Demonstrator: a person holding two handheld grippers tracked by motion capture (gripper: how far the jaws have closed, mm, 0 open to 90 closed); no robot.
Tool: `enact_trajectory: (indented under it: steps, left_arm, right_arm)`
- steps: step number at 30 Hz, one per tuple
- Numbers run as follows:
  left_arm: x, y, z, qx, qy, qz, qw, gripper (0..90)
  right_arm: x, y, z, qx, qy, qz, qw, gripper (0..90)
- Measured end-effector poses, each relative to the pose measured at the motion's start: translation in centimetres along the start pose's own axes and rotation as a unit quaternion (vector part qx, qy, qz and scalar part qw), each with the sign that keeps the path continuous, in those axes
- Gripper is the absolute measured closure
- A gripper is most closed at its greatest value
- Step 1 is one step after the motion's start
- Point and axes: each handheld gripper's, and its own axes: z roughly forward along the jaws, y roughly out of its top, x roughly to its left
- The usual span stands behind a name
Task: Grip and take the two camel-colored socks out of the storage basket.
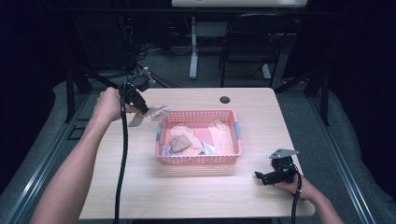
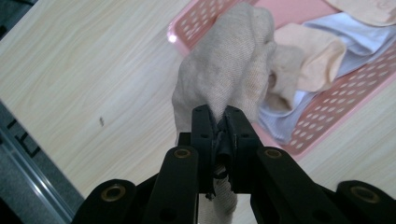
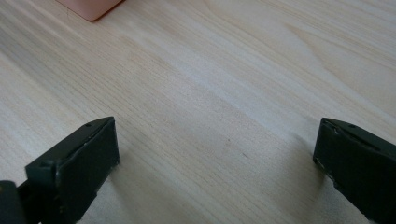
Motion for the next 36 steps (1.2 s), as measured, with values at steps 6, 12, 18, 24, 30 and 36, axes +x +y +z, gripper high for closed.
enact_trajectory:
  steps: [6, 12, 18, 24, 30, 36]
  left_arm:
    - [2.2, -2.7, -0.6, 0.010, 0.013, -0.028, 0.9995, 83.6]
    - [4.2, -5.2, -1.2, 0.012, 0.022, -0.054, 0.9982, 83.6]
    - [5.1, -6.6, -1.0, 0.015, 0.025, -0.068, 0.9973, 83.6]
    - [5.6, -7.3, -0.1, 0.020, 0.024, -0.074, 0.9968, 83.6]
    - [6.0, -8.1, 1.3, 0.026, 0.020, -0.085, 0.9958, 83.7]
    - [6.4, -8.9, 3.1, 0.034, 0.012, -0.099, 0.9944, 83.9]
  right_arm:
    - [0.0, 0.0, 0.0, 0.000, 0.000, 0.000, 1.0000, 0.0]
    - [0.0, 0.0, 0.0, 0.001, 0.000, 0.002, 1.0000, 0.0]
    - [0.0, 0.0, 0.0, 0.003, -0.003, -0.001, 1.0000, 0.0]
    - [0.0, 0.0, 0.0, 0.000, -0.002, 0.000, 1.0000, 0.0]
    - [0.0, 0.0, 0.0, 0.000, -0.002, -0.001, 1.0000, 0.0]
    - [0.0, 0.0, 0.0, 0.000, -0.003, -0.001, 1.0000, 0.0]
